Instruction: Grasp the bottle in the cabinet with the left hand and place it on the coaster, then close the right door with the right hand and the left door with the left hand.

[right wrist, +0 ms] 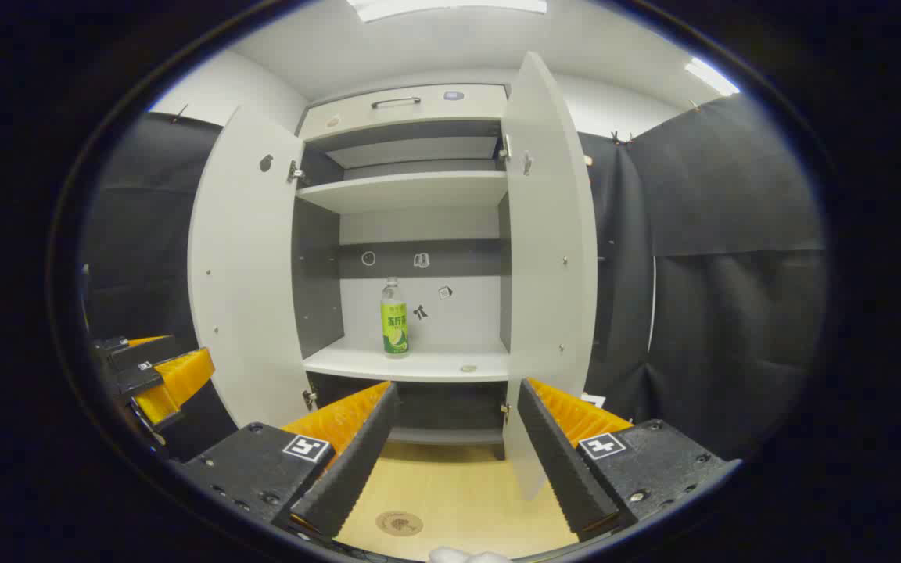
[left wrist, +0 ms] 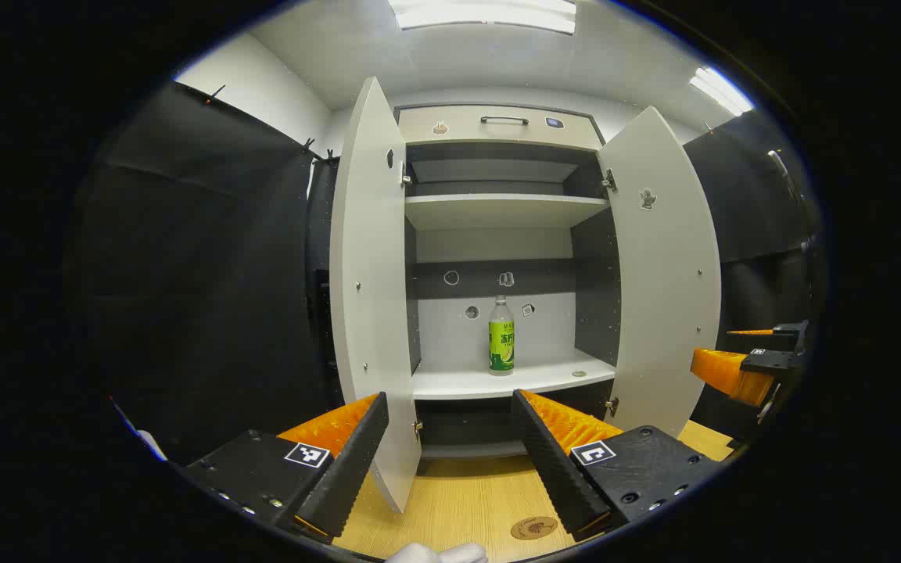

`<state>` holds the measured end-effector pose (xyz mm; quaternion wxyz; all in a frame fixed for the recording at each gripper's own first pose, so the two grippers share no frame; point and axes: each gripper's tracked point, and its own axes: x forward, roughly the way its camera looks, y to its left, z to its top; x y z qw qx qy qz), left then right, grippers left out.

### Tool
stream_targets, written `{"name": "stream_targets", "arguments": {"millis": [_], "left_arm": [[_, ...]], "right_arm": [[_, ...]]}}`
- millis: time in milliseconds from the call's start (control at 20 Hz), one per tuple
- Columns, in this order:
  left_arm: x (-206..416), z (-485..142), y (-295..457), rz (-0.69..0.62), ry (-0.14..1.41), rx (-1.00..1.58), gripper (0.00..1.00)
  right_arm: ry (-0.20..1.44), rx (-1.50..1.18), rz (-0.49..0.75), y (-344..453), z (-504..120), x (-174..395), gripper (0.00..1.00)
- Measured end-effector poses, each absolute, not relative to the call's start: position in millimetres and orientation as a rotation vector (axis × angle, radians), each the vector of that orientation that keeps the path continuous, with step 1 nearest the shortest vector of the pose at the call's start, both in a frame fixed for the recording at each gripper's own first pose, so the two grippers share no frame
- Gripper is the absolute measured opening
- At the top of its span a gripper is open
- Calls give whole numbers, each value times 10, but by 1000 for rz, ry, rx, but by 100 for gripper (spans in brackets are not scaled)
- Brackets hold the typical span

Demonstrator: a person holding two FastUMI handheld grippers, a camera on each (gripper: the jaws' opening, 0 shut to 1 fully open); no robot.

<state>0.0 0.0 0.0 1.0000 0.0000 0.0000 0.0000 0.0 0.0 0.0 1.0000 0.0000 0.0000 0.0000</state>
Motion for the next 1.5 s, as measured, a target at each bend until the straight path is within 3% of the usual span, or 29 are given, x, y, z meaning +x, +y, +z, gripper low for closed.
{"name": "stream_targets", "arguments": {"millis": [750, 1500], "left_arm": [[317, 19, -56, -9, -21, 9, 96], [2329, 466, -581, -56, -150, -48, 96]], "right_arm": [[3, -3, 35, 3, -19, -42, 100], [19, -42, 20, -69, -16, -31, 98]]}}
